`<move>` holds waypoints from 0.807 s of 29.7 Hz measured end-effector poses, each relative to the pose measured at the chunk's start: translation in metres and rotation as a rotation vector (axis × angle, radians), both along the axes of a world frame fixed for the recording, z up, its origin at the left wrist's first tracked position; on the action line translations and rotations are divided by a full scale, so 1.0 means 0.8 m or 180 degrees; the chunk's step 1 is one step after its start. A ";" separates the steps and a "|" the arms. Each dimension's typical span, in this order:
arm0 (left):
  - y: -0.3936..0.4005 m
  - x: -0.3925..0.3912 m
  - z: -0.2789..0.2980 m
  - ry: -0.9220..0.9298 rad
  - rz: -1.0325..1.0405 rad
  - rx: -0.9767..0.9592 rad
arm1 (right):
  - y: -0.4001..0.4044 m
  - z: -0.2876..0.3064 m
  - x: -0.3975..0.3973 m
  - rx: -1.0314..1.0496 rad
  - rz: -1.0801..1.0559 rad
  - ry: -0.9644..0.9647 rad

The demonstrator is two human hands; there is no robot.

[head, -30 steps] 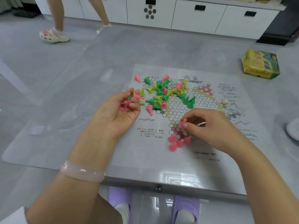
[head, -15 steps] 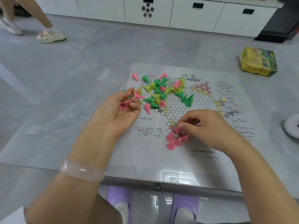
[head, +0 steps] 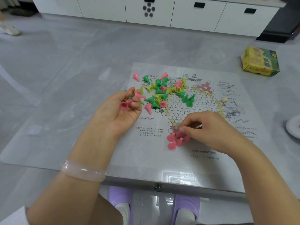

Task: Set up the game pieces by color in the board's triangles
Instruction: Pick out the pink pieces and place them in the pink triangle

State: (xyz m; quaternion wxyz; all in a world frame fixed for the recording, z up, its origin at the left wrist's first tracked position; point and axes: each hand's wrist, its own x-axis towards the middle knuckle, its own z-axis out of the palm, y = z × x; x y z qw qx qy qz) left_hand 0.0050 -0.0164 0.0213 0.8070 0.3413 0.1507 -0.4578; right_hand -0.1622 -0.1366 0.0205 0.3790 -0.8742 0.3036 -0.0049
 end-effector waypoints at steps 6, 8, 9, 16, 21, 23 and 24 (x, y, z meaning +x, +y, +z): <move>0.001 0.000 0.001 0.0006 -0.0009 0.0022 | 0.001 0.000 0.001 0.0027 0.0033 -0.0021; 0.001 0.000 0.001 0.0018 -0.0012 0.0015 | 0.001 0.001 0.000 0.0051 0.0050 -0.0020; 0.002 0.000 0.000 0.0022 -0.0015 0.0008 | 0.001 0.001 0.000 0.0056 0.0056 -0.0017; 0.002 -0.003 0.004 0.0032 -0.0074 0.0014 | 0.001 0.001 -0.001 0.0106 0.0090 -0.0148; -0.006 -0.020 0.005 -0.0181 -0.0486 -0.0007 | 0.005 0.005 0.005 -0.0099 -0.0346 -0.0901; -0.011 -0.034 0.006 -0.0319 -0.0792 -0.0015 | 0.011 0.008 0.010 0.0052 -0.0388 -0.1211; -0.013 -0.040 0.006 -0.0383 -0.0926 -0.0032 | 0.016 0.009 0.013 0.0208 -0.0386 -0.1315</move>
